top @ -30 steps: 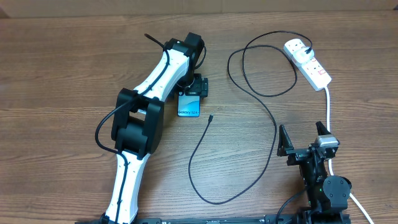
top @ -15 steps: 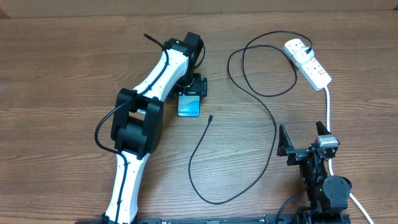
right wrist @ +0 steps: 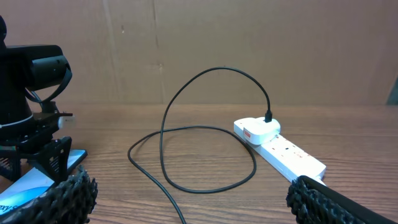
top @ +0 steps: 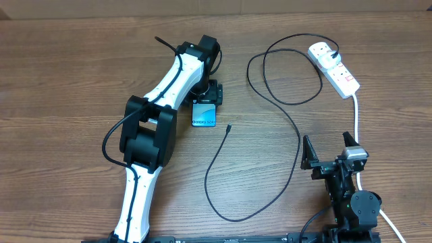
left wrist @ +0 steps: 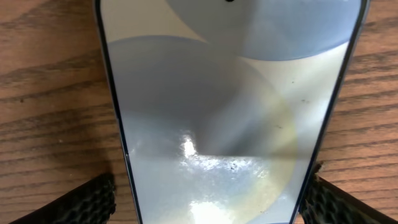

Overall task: Plug charger to phone and switch on socket
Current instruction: 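Close the left gripper on the phone's long sides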

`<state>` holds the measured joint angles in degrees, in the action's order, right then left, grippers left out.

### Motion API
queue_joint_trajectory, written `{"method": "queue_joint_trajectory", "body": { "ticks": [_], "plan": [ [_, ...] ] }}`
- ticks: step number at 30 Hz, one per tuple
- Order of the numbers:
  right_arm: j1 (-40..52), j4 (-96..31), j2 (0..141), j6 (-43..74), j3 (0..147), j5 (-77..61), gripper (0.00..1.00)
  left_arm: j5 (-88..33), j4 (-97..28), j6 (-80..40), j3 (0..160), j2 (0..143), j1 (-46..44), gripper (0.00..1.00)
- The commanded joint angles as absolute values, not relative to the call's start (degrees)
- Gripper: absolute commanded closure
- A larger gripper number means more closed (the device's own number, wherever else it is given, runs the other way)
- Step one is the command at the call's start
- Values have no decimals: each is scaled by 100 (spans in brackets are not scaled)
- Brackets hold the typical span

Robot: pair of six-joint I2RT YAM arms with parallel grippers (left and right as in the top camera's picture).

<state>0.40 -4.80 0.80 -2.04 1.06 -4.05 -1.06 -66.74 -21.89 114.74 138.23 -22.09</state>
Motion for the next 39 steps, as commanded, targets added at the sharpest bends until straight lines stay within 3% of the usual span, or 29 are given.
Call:
{"method": "queue_joint_trajectory", "body": {
  "ticks": [1, 15, 31, 39],
  "plan": [
    [30, -462, 19, -174, 47, -351, 0, -281, -6595, -2106, 11264, 14035, -2178, 13],
    [30, -462, 19, -174, 47, -351, 0, -303, -6641, -2340, 11264, 14035, -2178, 20],
    [30, -462, 19, -174, 47, -351, 0, -303, -6831, -2596, 11264, 14035, -2178, 16],
    [30, -462, 19, -174, 47, -351, 0, -303, -6866, -2596, 11264, 14035, -2178, 22]
  ]
}}
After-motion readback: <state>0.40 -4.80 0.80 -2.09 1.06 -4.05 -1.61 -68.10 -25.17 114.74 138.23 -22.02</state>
